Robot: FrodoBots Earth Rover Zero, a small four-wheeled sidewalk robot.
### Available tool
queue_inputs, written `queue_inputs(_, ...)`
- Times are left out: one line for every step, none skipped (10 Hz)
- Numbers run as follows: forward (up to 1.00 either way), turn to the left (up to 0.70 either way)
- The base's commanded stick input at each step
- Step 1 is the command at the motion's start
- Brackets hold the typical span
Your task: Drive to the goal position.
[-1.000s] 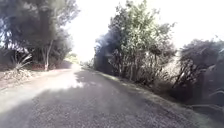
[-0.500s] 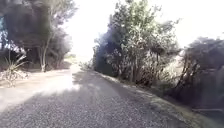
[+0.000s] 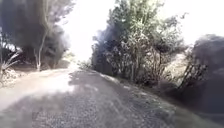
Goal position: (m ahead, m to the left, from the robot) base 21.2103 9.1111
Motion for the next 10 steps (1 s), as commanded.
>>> queue_inputs(0.7,0.0)
queue_inputs(0.7,0.0)
queue_inputs(0.0,0.0)
queue_inputs(0.0,0.0)
queue_inputs(0.0,0.0)
queue_inputs(0.0,0.0)
queue_inputs(0.0,0.0)
queue_inputs(0.0,0.0)
queue_inputs(0.0,0.0)
queue_inputs(0.0,0.09)
